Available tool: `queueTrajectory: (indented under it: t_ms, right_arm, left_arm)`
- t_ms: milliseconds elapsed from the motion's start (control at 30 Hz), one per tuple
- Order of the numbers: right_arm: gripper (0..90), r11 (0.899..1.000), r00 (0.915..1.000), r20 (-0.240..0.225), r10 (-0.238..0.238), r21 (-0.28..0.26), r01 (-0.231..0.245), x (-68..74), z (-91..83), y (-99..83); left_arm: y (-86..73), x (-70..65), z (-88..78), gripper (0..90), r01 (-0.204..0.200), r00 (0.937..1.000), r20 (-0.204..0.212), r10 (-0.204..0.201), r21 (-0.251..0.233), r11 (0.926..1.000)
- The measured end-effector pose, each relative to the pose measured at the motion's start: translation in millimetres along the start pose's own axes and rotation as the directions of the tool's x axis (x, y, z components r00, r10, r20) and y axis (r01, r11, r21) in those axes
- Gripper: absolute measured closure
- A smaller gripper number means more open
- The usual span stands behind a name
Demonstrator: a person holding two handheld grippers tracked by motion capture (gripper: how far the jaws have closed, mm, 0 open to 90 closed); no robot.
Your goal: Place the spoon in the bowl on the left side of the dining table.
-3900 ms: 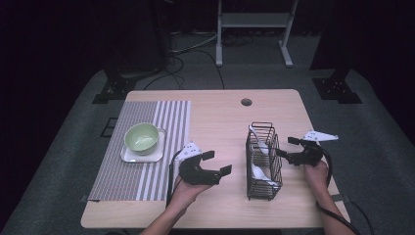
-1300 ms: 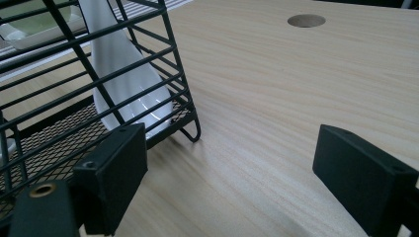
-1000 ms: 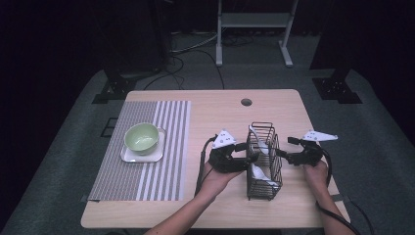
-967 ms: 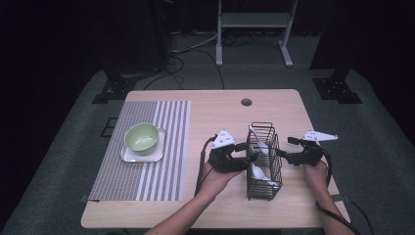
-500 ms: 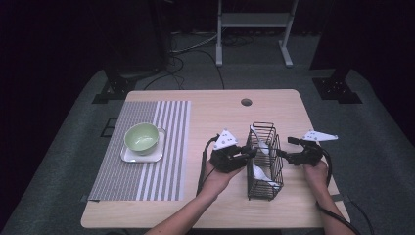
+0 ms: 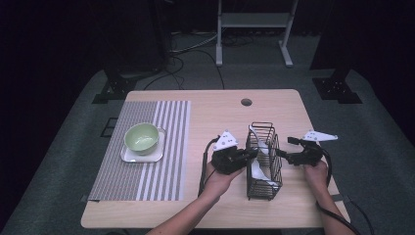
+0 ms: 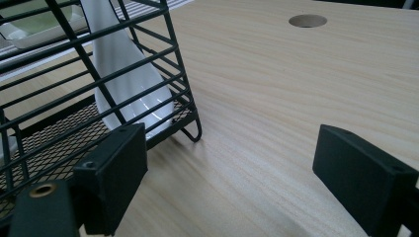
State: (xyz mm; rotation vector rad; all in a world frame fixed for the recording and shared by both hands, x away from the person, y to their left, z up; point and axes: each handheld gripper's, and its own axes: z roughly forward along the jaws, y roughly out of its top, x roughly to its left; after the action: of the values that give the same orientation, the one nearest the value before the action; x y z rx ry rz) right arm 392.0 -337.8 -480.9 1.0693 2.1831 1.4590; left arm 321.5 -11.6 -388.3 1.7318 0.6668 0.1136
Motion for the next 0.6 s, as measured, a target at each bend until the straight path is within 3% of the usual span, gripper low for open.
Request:
queueTrajectory:
  t_ms: [167,433,600]
  right_arm:
    - [12.3,1.0,1.0,-0.001,0.001,-0.001,-0.001,0.0,0.0,0.0]
    - [12.3,1.0,1.0,-0.001,0.002,-0.002,-0.002,-0.2,-0.1,-0.1]
    - [12.3,1.0,1.0,-0.001,0.003,-0.003,-0.003,-0.2,-0.1,-0.1]
  left_arm:
    - [1.6,6.0,-3.5,84.9,0.081,0.9961,0.038,-0.08,-0.027,0.9963]
    - [6.9,4.8,-8.4,84.9,0.11,0.992,0.068,-0.106,-0.048,0.9928]
    - [9.5,5.2,-10.1,84.9,0.151,0.9852,0.092,-0.144,-0.066,0.9864]
